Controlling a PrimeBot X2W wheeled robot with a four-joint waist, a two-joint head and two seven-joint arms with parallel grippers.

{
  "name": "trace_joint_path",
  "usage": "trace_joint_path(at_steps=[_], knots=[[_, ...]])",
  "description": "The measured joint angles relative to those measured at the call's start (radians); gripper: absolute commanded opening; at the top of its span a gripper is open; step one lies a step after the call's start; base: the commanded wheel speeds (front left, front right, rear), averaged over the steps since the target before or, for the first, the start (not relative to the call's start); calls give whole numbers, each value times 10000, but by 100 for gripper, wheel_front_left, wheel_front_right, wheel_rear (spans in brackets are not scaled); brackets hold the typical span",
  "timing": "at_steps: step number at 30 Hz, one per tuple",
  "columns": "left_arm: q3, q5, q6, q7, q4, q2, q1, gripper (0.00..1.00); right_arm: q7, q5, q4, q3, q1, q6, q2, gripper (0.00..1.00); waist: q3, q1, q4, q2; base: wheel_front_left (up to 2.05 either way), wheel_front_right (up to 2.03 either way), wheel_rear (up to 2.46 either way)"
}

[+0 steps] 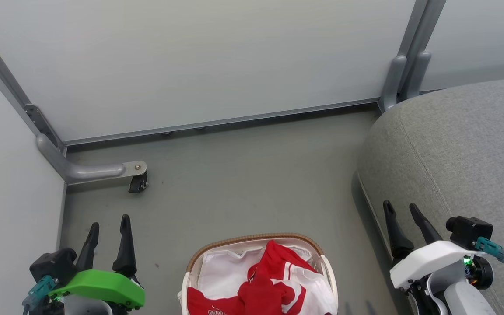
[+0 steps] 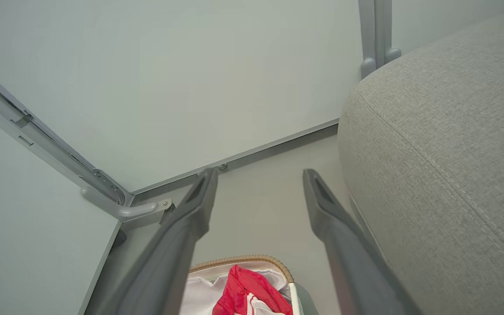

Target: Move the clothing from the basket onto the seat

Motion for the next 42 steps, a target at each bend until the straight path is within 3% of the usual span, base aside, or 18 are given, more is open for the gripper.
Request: trace_joint_path(at_steps=[28,42], knots=[[280,2146,-142,-619,357,-222,142,100,-610,-2610,174,-387,-13,4,82,100,144,0,-107,0,0,0,0],[-1586,2337,-153,-907,1402,-19,-943,100,-886,-3377,-190,318,-972,8,102,100,1659,0,-596,0,0,0,0]])
